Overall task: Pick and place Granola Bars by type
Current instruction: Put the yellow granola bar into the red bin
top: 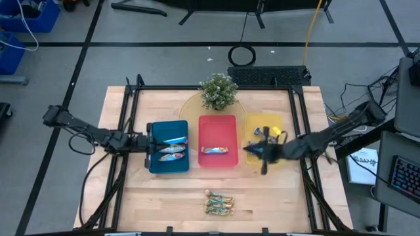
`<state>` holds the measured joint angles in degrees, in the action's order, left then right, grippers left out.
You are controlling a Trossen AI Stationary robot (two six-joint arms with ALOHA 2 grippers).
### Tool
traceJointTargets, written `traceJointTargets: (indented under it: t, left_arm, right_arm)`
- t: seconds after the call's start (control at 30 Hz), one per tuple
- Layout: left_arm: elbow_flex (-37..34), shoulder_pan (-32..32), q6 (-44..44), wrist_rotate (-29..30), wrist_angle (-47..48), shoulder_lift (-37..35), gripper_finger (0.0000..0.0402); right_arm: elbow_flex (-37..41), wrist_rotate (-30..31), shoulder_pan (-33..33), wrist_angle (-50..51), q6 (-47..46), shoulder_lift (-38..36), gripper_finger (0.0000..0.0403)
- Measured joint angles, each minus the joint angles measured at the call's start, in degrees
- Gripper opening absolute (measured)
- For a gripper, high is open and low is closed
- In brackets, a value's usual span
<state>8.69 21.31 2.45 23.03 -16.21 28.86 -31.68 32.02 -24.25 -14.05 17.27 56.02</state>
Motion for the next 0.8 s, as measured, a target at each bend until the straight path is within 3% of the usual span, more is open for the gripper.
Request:
traceJointTargets:
  t: [0.17, 0.3, 0.37, 0.6, 0.8]
  left_arm:
    - [0.00, 0.93, 2.06, 1.40, -0.39, 0.02, 0.0014]
    - [0.00, 0.93, 1.94, 3.06, -0.36, 0.02, 0.0024]
    - [0.00, 0.90, 2.04, 3.60, -0.39, 0.02, 0.0023]
    - [-0.62, 0.90, 1.56, 6.05, -0.22, 0.37, 0.0005]
    - [-1.22, 0.88, 4.53, 5.86, -0.32, 0.37, 0.0020]
  right_arm:
    - [-18.65, 5.39, -5.11, 17.65, -11.34, 17.73, 0.0000]
    - [-31.72, 4.39, -7.13, 32.42, -24.67, 30.46, 0.0000]
    - [-36.87, 0.86, -7.76, 36.08, -28.65, 36.44, 0.0000]
    - [-44.39, -11.43, -9.41, 30.86, -36.41, 49.32, 0.0000]
    - [-44.39, -9.83, -9.97, 28.31, -40.29, 52.99, 0.0024]
